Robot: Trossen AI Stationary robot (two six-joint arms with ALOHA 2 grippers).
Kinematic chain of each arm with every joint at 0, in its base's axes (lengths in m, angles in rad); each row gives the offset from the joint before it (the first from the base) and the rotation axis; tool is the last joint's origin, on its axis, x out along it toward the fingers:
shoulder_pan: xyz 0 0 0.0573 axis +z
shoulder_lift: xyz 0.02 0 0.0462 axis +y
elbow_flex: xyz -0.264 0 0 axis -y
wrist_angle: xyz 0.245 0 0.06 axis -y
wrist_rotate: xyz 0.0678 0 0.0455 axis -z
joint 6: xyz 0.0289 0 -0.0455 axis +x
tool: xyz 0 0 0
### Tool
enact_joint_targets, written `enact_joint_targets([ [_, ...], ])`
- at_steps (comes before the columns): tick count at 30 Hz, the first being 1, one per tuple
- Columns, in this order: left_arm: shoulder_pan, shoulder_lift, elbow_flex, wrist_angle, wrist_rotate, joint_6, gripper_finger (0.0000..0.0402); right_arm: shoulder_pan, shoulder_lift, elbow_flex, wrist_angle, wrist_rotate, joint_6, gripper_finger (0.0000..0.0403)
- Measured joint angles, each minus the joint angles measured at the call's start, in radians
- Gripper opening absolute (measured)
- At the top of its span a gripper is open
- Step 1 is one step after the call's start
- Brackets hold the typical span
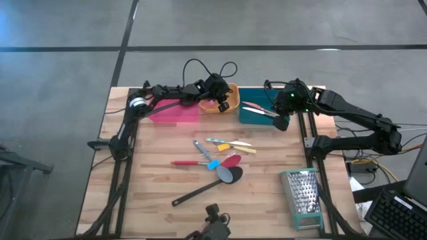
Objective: Pick & Place Kitchen Items
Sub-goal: Put the pink spatula into the yellow bin, then put the white knife into the blue bin
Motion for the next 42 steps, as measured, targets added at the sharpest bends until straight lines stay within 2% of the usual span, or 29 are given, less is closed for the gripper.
enact_joint_targets([
  [3,0.000,-0.004,0.000,0.006,-0.019,0.002,0.0084,0.000,0.000,0.000,0.000,0.000,0.000,0.0008],
  [9,0.000,-0.008,0.026,-0.011,-0.038,0.004,0.0190,0.000,0.000,0.000,0.000,0.000,-0.007,0.0008],
  [13,-0.002,-0.008,0.042,-0.054,-0.032,0.016,0.0224,0.000,0.000,-0.002,0.001,0.000,-0.021,0.0008],
  [25,-0.025,-0.051,0.192,-0.344,-0.032,0.023,0.0231,0.000,0.000,-0.019,0.006,0.000,-0.027,0.0008],
  [33,-0.103,-0.205,0.195,-0.414,-0.058,0.051,0.0231,0.000,0.000,-0.024,0.009,0.001,-0.027,0.0008],
  [42,-0.214,-0.411,0.193,-0.623,-0.081,0.043,0.0231,0.000,0.000,-0.024,0.017,0.001,-0.027,0.0008],
])
